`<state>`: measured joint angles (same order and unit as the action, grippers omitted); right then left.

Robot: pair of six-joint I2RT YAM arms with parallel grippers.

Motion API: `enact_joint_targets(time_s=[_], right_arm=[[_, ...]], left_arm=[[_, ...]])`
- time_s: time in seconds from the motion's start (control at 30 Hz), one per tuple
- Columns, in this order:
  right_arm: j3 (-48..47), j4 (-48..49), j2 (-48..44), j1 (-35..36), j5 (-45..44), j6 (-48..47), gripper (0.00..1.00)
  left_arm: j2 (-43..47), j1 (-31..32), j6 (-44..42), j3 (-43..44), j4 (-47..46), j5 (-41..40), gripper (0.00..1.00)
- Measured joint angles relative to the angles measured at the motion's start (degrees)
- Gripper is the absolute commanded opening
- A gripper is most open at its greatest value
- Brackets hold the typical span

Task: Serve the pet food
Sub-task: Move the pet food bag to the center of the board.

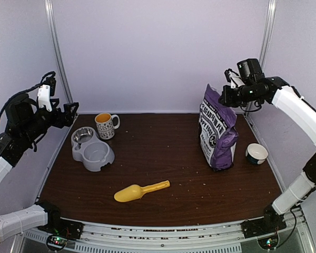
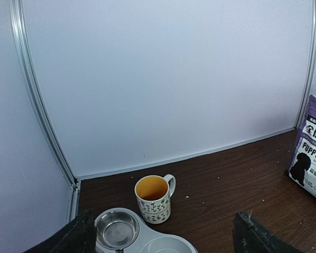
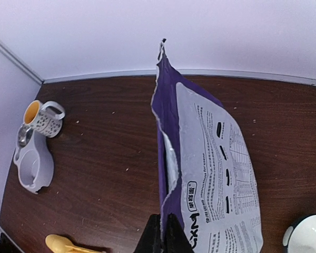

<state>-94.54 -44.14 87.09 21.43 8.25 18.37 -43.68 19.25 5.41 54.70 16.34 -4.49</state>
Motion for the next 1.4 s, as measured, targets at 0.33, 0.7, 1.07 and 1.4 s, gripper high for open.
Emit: enact_joint_targets(time_s=[0.33,0.7,1.07,1.4], right_arm=[[13.20,8.37,-9.09,11.19,4.24,5.51,0.00],[24.94,19.45,-16.22,20.15,4.55,11.87,0.00],[30.34,27.41,-18.27,27.10,0.66,14.86,0.00],[31.41,30.56,-17.11,35.28,-4.09,14.84,0.00]], left_arm=[[-0.83,0.00,-1.07,0.00,0.02,0.04,0.92],[-5.31,10.82,2.14,1.97,1.73,-0.44,0.88],[-22.18,35.63,16.33,11.19,-9.05,-9.62,0.90],[-37.92,40.30,29.05,15.06,-18.75,-3.43,0.86]])
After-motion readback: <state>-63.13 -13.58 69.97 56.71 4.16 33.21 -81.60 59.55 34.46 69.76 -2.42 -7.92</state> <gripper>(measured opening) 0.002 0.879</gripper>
